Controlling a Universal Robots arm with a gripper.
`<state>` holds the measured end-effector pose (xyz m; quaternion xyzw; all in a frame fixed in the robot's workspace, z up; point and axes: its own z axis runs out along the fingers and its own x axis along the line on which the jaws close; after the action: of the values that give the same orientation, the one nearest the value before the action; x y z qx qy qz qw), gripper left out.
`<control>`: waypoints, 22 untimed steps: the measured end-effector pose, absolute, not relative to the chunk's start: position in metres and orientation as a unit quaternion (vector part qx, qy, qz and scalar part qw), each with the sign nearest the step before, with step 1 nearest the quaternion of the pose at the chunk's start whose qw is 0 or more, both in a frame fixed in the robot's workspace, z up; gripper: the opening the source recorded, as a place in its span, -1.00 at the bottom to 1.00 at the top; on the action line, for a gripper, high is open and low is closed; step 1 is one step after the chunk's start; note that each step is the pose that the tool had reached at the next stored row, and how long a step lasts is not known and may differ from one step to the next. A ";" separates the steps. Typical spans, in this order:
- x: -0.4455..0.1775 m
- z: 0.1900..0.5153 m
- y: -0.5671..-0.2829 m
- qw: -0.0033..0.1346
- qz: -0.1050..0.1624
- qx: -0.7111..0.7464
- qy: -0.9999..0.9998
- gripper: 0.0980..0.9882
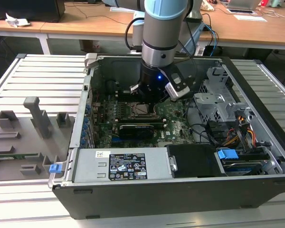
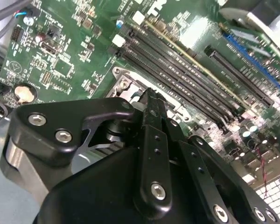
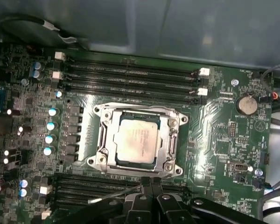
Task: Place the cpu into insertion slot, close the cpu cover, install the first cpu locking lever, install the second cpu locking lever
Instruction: 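Install the second cpu locking lever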
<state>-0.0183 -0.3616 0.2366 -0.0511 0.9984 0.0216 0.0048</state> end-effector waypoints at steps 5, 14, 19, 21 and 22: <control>-0.029 0.237 -0.365 0.005 0.022 -0.051 0.998 -0.98; -0.055 0.226 -0.366 0.005 0.023 -0.051 0.998 -0.98; -0.058 0.223 -0.373 0.006 0.046 -0.051 0.998 -0.98; -0.062 0.223 -0.376 0.007 0.053 -0.051 0.997 -0.98; -0.065 0.223 -0.377 0.007 0.056 -0.051 0.997 -0.98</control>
<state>-0.0648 -0.3768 0.2232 -0.0509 0.9971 0.0561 0.0067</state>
